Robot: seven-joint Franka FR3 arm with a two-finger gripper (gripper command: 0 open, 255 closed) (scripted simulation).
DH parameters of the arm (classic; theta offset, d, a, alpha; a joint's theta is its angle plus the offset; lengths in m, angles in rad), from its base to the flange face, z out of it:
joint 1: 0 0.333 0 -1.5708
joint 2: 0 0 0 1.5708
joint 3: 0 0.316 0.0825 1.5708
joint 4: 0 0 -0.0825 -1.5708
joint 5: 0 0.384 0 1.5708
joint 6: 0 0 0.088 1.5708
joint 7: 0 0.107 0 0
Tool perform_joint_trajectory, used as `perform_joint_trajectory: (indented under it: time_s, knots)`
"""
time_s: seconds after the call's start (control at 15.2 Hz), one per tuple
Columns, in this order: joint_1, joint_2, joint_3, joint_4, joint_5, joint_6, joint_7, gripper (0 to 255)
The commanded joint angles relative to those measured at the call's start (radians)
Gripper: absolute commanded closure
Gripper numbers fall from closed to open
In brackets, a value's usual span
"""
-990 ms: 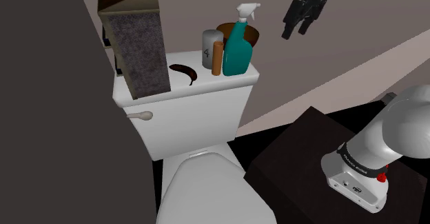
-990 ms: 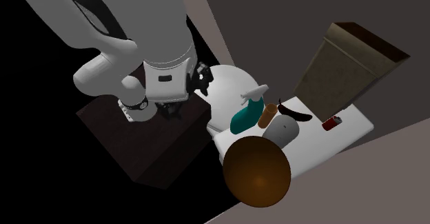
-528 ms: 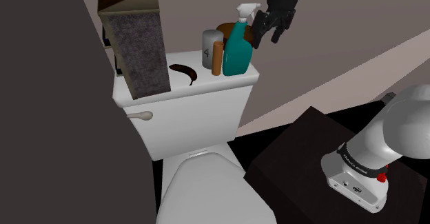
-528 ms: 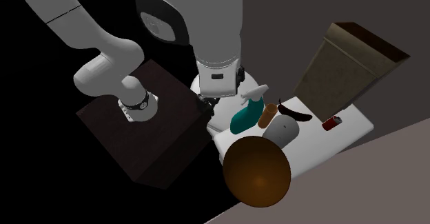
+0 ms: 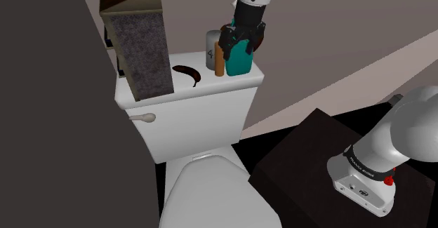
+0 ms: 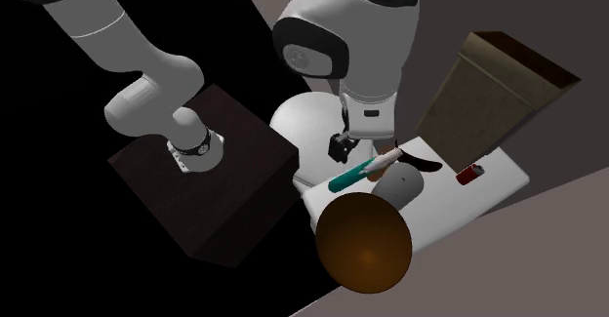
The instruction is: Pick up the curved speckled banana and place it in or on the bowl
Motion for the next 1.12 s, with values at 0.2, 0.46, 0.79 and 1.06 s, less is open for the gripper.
perform_joint_trajectory:
  time_s: [0.2, 0.46, 0.79, 1.06]
  knots:
    - [0.018, 0.193, 0.062, 0.148, -0.080, 0.042, 0.138, 0]
    - [0.052, 0.353, 0.086, 0.285, -0.163, 0.053, 0.244, 0]
    - [0.071, 0.424, 0.086, 0.318, -0.200, 0.085, 0.283, 0]
    - [0.074, 0.452, 0.082, 0.290, -0.215, 0.138, 0.292, 0]
